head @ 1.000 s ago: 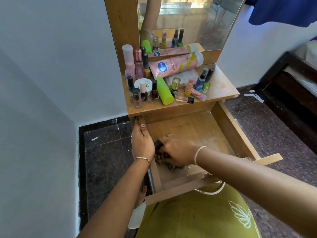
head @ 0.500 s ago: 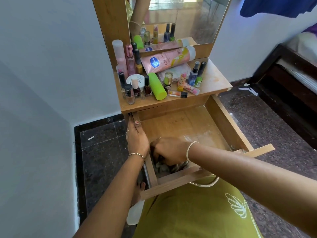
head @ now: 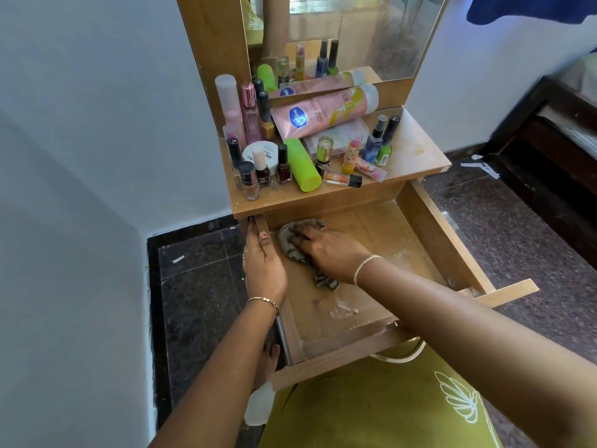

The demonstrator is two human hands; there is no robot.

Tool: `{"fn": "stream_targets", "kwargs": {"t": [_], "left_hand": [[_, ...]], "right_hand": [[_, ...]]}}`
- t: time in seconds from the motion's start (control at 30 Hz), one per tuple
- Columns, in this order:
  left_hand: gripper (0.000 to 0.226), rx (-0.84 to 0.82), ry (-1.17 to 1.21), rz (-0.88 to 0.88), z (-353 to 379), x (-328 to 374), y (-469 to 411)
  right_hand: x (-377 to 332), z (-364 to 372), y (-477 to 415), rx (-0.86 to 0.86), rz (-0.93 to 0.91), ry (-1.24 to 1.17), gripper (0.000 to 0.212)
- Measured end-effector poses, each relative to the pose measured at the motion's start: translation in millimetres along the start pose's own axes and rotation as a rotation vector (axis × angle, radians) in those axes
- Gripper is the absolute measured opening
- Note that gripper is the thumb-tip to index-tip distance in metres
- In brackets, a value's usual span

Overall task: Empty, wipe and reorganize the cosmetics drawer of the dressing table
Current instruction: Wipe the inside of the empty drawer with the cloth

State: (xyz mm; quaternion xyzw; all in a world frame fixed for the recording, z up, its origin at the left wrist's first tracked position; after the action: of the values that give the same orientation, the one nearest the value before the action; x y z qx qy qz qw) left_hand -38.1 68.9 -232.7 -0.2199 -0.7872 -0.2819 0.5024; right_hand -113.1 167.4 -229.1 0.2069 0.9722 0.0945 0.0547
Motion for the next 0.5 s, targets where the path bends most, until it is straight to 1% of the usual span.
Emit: {"fn": "stream_targets", "kwargs": {"t": [0.07, 0.17, 0.23, 0.33, 0.4, 0.43, 0.5], "left_hand": [[0.044, 0.002, -0.009, -0.011, -0.2, -0.1, -0.2], [0.044, 0.009, -0.015, -0.021, -0.7, 0.7, -0.2], [0.044, 0.011, -0.008, -0.024, -0.8, 0.6, 1.1], [0.043, 0.008, -0.001, -0.022, -0.8, 2.0, 3.0], [0.044, 0.003, -0.002, -0.024, -0.4, 2.6, 3.6], [0.044, 0.002, -0.003, -0.026, -0.6, 2.4, 3.6], [0.045, 0.005, -0.007, -0.032, -1.6, 1.5, 3.0]], "right_hand": [[21.1, -1.5, 8.2, -0.009, 0.054, 0.027, 0.053], [54.7, -6.1, 25.0, 0.001, 0.133, 0.052, 0.047], [81.4, -5.3, 38.1, -0.015, 0.242, 0.059, 0.043], [121.4, -6.0, 57.8, -0.002, 0.472, 0.03, 0.037], [142.6, -7.5, 71.1, 0.05, 0.615, -0.079, 0.043], [147.7, -6.9, 75.3, 0.066, 0.65, -0.127, 0.045], [148.7, -5.2, 76.9, 0.059, 0.652, -0.151, 0.05]]}}
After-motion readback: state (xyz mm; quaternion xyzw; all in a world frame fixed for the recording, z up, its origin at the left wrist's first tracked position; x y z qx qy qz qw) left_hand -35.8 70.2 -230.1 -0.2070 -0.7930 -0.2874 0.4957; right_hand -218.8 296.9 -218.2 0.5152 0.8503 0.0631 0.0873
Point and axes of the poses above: each hand's wrist, its own y-axis away from the middle knuckle, its own z-axis out of the palm, x = y × z, the point moved 10 cm from there along -y, towards the middle knuckle, and after that the axes turned 4 degrees about -z, right-handed, at the moved point
